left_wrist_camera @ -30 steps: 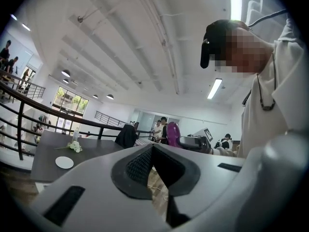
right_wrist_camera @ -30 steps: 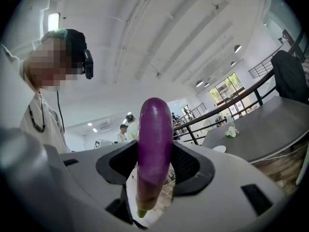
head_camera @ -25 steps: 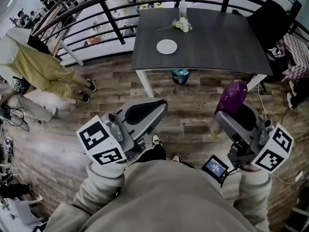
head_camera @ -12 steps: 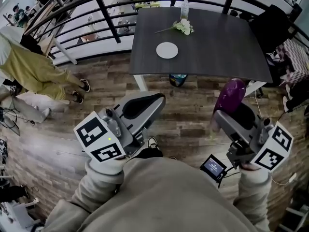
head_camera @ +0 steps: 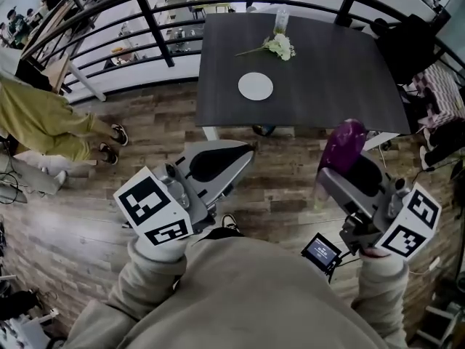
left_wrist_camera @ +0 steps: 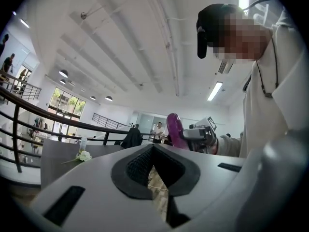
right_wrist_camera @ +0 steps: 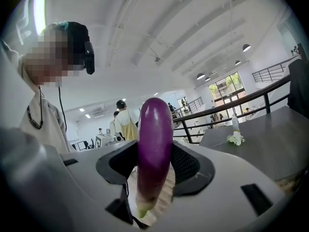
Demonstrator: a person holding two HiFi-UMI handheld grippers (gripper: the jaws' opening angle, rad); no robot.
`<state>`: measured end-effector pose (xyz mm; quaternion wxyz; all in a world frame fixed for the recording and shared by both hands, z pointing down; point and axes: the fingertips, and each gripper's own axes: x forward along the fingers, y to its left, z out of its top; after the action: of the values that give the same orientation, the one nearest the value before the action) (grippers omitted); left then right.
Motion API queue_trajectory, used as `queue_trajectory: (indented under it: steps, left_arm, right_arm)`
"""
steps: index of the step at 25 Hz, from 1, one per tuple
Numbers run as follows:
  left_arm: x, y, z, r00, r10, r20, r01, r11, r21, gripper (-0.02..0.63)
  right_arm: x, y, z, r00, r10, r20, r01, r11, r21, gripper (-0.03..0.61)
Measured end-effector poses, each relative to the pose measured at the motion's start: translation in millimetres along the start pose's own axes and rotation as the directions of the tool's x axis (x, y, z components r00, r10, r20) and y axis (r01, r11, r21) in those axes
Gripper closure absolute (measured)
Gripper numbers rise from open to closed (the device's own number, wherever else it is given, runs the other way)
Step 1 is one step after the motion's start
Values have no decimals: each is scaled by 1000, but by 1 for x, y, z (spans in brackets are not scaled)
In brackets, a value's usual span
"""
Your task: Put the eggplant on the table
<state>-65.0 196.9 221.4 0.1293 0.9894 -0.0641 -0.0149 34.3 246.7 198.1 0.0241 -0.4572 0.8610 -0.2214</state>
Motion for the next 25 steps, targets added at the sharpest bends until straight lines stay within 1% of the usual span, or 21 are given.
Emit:
queue_trajectory:
  steps: [3,8,12,15,19,25]
  left_arm:
    - [-8,27,2,1000,18,0,-18,1000,1,609]
    - [-19,61,1,1000,13,-8,-13,1000,-15,609]
    - [-31,75,-3,1000,19,-1,-19,998,-52,609]
    - [-32,82,-2,1000,21,-3,-21,998,-61,609]
    - [-30,94,2,999,34,0,-34,998,-50,609]
    - [-12,120,13,997,71,-6,-71,997,-27,609]
  right_arm:
    - [28,-2,2,1000,-1,-20,1,1000,-4,359]
    - [69,-5,5,999,13,-41,-12,1000,6,359]
    - [90,-8,5,998,27,-62,-26,999,23,359]
    - [101,-12,12,997,38,-67,-37,999,20,359]
    - [118,-22,13,994,75,-80,-73,997,19,359]
    - [137,-47,31,990,126,-65,-125,992,20,359]
